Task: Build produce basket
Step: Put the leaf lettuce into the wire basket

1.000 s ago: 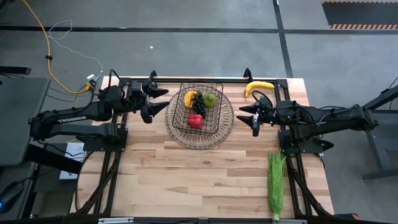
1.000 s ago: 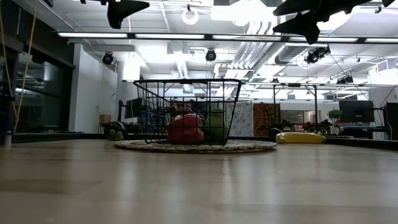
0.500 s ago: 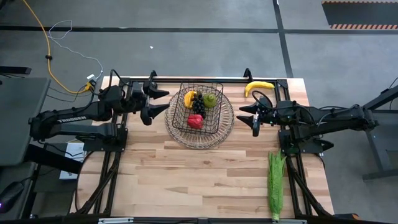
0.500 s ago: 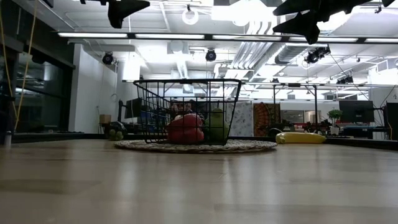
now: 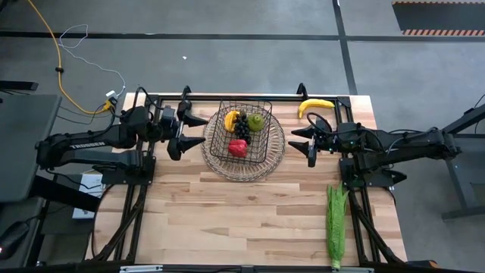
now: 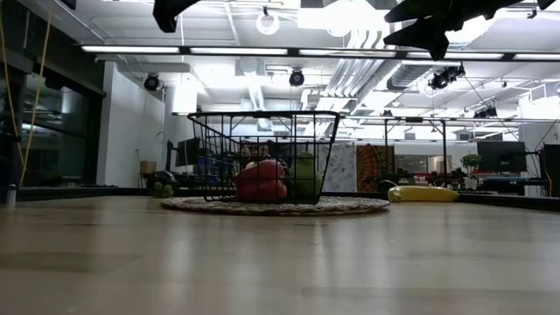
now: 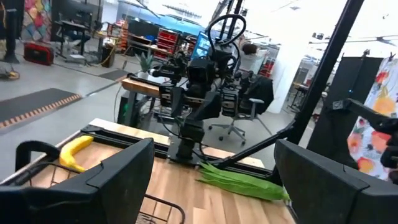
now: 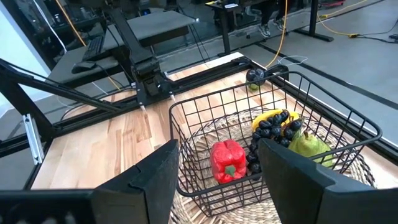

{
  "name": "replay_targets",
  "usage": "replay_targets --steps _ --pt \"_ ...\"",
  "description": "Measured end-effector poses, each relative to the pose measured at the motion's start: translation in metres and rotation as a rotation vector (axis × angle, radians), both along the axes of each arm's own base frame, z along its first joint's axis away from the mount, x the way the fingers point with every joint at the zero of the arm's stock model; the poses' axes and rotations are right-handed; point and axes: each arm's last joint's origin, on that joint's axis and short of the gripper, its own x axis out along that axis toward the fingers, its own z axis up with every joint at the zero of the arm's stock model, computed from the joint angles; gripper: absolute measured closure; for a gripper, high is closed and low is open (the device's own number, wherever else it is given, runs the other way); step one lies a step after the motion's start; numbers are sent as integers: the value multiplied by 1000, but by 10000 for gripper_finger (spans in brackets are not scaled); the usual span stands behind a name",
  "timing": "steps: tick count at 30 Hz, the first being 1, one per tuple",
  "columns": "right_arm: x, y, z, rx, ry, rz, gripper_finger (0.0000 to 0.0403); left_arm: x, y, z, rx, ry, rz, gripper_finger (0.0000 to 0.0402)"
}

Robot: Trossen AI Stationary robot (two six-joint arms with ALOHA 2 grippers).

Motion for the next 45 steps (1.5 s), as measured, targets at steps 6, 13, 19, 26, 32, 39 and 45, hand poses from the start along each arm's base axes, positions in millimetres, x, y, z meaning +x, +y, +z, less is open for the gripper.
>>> replay_targets --steps 6,13,19,26,32,39,45 --pt "0 0 0 0 -1 -1 190 0 0 0 11 1 6 83" --pt "0 0 0 -31 7 2 190 0 0 0 11 1 7 83" --pt "1 0 3 12 -31 -6 190 0 0 0 11 1 7 83" --pt "-5 10 1 544 101 49 190 0 0 0 9 2 11 83" --pt "-13 51 -34 1074 641 49 190 0 0 -2 -21 13 10 83" --pt "-26 122 -62 1286 1153 -73 190 0 1 -2 -21 13 13 83" --pt "-45 163 -81 1344 1333 -379 190 0 1 -2 -4 15 14 83"
